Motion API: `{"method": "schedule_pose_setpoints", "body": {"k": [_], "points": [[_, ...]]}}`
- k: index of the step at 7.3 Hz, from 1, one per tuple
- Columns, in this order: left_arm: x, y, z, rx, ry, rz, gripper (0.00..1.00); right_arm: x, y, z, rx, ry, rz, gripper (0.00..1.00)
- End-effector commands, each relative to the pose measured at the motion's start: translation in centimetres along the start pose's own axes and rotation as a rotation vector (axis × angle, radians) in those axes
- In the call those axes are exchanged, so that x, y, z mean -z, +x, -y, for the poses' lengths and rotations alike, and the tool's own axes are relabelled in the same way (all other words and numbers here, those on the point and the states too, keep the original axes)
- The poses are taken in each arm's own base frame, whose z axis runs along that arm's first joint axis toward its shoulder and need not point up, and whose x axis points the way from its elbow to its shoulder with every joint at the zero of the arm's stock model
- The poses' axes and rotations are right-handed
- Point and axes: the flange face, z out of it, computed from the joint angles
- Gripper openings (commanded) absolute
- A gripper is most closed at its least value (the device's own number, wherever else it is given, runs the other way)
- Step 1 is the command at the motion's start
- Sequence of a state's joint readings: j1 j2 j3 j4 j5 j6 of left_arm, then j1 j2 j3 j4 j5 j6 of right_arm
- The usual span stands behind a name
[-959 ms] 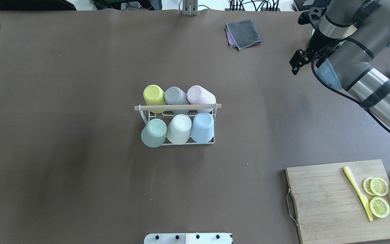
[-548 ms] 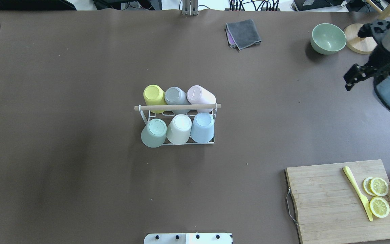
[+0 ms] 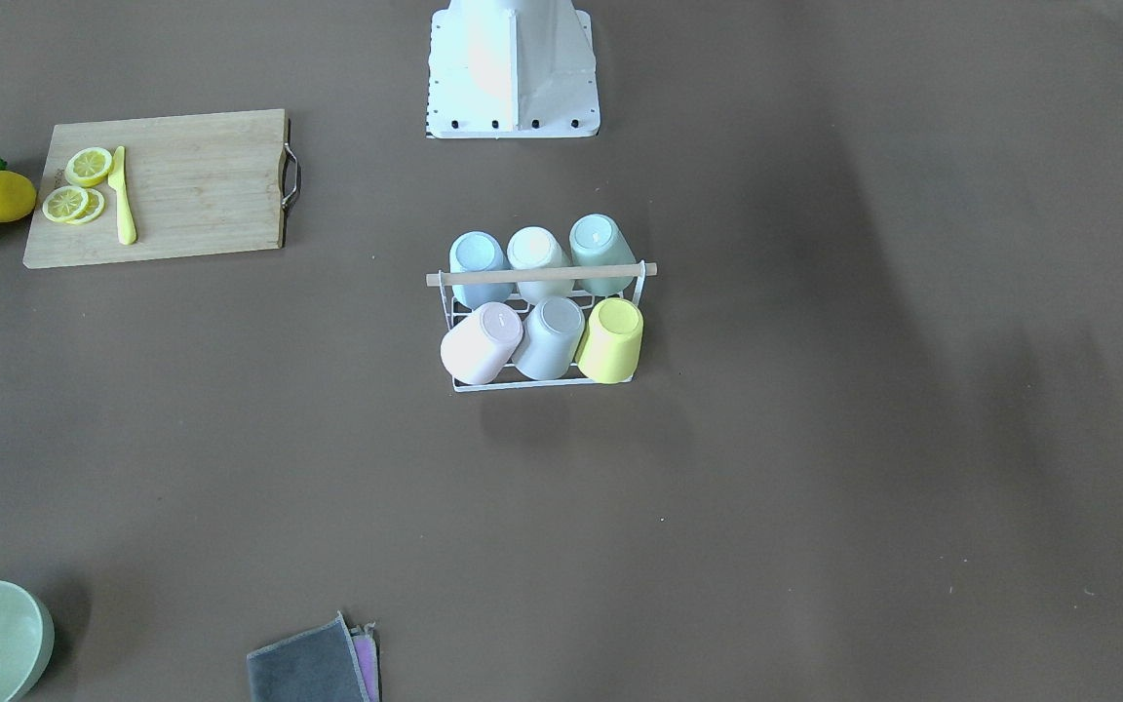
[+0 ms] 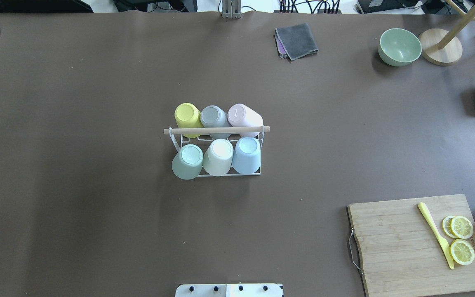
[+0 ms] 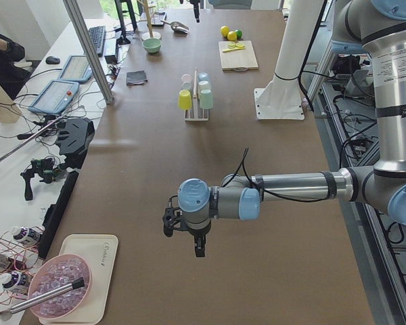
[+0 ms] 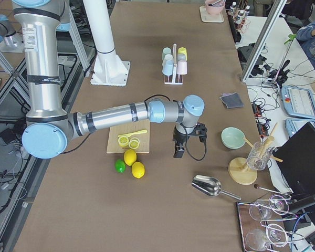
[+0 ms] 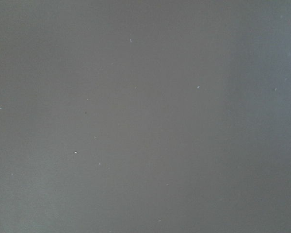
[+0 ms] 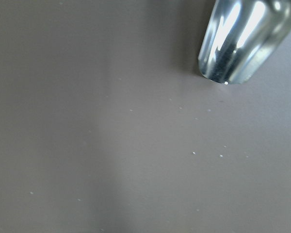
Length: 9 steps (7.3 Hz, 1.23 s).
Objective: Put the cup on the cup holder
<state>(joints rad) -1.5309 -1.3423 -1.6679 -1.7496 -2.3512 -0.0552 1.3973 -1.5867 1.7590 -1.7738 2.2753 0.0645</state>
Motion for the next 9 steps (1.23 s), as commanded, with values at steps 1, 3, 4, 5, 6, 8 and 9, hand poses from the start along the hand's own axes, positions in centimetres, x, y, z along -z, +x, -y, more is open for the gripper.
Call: {"method": "schedule_pose_setpoints", "body": {"k": [1, 3, 4, 5, 6, 8, 9], "points": [[0.9, 1.1, 2.9, -0.019, 0.014, 0.000, 0.98, -0.3, 7.9, -5.3, 0.037, 0.003, 0.001, 1.00], [2.4, 2.8, 6.4, -0.014, -0.002, 0.004, 0.98, 1.2, 10.4, -6.6, 0.010, 0.037, -0.020, 1.00], [2.5, 3.0, 6.5, -0.022, 0.005, 0.002, 0.98, 1.3, 11.2, -7.0, -0.004, 0.038, -0.026, 1.00], [2.9, 3.3, 6.7, -0.029, 0.012, 0.002, 0.98, 1.2, 11.8, -7.6, -0.020, 0.039, -0.026, 1.00], [3.1, 3.6, 7.1, -0.037, 0.018, 0.003, 0.98, 0.7, 12.4, -8.3, -0.044, 0.030, -0.022, 1.00], [3.2, 3.7, 7.1, -0.038, 0.019, 0.002, 0.98, 1.5, 12.0, -7.5, -0.015, 0.066, -0.030, 1.00], [3.2, 3.7, 7.1, -0.037, 0.020, 0.002, 0.98, 1.7, 11.8, -7.3, 0.009, 0.095, -0.035, 1.00]]}}
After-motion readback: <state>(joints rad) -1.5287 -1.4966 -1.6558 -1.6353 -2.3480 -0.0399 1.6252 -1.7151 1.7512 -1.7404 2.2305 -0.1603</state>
